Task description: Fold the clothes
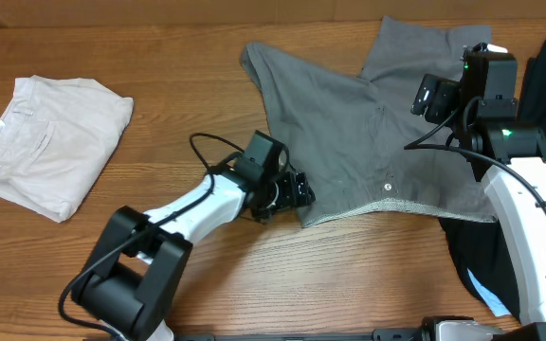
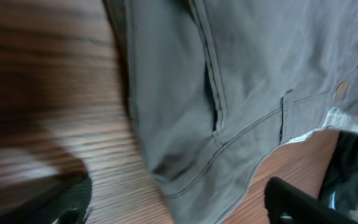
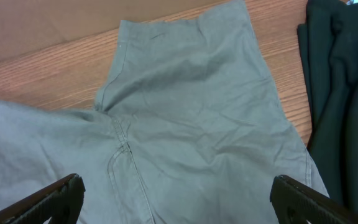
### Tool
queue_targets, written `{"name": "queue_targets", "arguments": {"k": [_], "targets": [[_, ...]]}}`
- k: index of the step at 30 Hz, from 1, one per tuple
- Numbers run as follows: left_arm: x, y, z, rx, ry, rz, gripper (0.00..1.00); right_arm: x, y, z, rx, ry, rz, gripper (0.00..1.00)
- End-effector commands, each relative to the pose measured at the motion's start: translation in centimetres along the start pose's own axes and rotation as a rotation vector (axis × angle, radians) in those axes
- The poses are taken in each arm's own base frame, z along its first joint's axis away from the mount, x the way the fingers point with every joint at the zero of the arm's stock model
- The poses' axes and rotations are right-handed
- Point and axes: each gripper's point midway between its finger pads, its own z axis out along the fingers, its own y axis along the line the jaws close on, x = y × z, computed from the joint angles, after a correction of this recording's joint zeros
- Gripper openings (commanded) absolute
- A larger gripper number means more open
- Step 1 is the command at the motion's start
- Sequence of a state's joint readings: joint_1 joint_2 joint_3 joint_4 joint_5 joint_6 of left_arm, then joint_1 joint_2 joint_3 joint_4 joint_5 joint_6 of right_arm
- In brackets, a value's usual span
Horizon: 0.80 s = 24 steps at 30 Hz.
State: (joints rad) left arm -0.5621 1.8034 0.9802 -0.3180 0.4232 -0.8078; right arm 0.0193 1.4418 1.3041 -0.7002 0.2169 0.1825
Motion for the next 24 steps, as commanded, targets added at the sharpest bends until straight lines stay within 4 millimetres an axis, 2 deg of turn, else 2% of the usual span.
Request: {"name": "queue_targets", "arguments": {"k": [1,3,4,5,6,8,10,13,15,17,18,19,21,22,23,24], "targets": [[1.8,-1.1,2.2,0.003,0.056,-0.121,0.75,-0.9,-0.2,-0.6,0.004,-0.028,0.004,1.00],[2.6,-1.2,2.8,-0.007,0.073,-0.109,0.60,-0.9,-0.2,-0.6,0.004,-0.028,0.004,1.00],[2.9,-1.2,3.0,-0.012,0.078,-0.103,0.42,-0.9,-0.2,-0.6,0.004,-0.027,0.004,1.00],[3.0,-1.3,3.1,-0.016,0.077,-0.099,0.17,-0.9,-0.2,-0.6,0.004,-0.027,0.004,1.00],[3.0,-1.2,3.1,-0.017,0.075,-0.097,0.04,-0.9,-0.2,-0.6,0.004,-0.028,0.004,1.00],[2.9,-1.0,3.0,-0.022,0.075,-0.096,0.04,-0.9,-0.2,-0.6,0.004,-0.028,0.004,1.00],[2.7,0.1,2.5,-0.050,0.080,-0.105,0.04,-0.8,-0.2,-0.6,0.005,-0.026,0.004,1.00],[1.2,3.7,-0.3,-0.171,0.053,-0.097,0.04,-0.6,-0.5,-0.6,0.011,-0.013,0.005,1.00],[-1.4,7.1,-4.5,-0.296,-0.021,-0.079,0.04,-0.4,-0.8,-0.6,0.017,-0.006,0.007,1.00],[-4.2,8.9,-8.5,-0.364,-0.100,-0.057,0.04,-0.2,-0.9,-0.6,0.019,0.002,0.006,1.00],[-6.2,9.5,-11.2,-0.387,-0.158,-0.047,0.04,-0.1,-0.9,-0.6,0.020,0.007,0.006,1.00],[-8.8,10.0,-14.7,-0.396,-0.237,-0.038,0.04,0.0,-0.9,-0.6,0.022,0.011,0.005,1.00],[-12.9,10.0,-20.0,-0.376,-0.372,-0.044,0.04,0.1,-0.9,-0.6,0.023,0.015,0.007,1.00],[-15.6,10.0,-24.0,-0.355,-0.478,-0.074,0.04,0.2,-1.0,-0.6,0.023,0.019,0.007,1.00],[-16.8,9.9,-25.9,-0.343,-0.529,-0.087,0.04,0.3,-1.0,-0.6,0.024,0.022,0.007,1.00],[-18.3,9.8,-28.7,-0.313,-0.597,-0.103,0.06,0.4,-1.0,-0.6,0.025,0.027,0.005,1.00]]}}
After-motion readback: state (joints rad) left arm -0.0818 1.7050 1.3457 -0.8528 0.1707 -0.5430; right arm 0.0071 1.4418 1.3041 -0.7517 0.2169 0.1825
